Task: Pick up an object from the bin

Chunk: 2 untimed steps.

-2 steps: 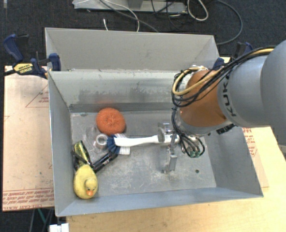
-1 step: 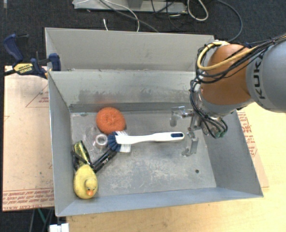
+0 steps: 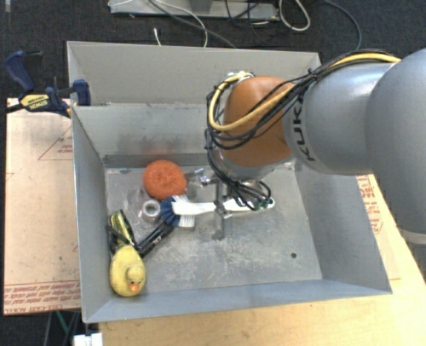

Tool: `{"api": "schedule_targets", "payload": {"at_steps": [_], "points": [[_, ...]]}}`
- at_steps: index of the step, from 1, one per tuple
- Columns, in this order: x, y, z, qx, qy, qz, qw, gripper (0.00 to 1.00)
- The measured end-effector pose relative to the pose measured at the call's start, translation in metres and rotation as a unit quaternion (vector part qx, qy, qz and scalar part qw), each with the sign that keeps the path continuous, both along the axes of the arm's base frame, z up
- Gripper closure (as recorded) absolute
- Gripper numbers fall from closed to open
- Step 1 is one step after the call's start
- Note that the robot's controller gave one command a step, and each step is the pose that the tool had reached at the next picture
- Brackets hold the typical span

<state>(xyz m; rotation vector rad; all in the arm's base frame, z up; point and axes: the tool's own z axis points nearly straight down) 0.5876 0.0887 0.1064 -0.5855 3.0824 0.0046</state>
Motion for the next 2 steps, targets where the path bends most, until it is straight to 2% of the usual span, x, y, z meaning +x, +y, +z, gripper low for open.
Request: {"api": "schedule_targets", "payload": {"at_steps": [1, 2], "points": [[0.045, -0.083, -0.037, -0.005, -0.0074, -0.009, 0.9999, 0.0], [0.001, -0.006, -0.035, 0.003, -0.0035, 0.065, 0.9979, 1.0]]}}
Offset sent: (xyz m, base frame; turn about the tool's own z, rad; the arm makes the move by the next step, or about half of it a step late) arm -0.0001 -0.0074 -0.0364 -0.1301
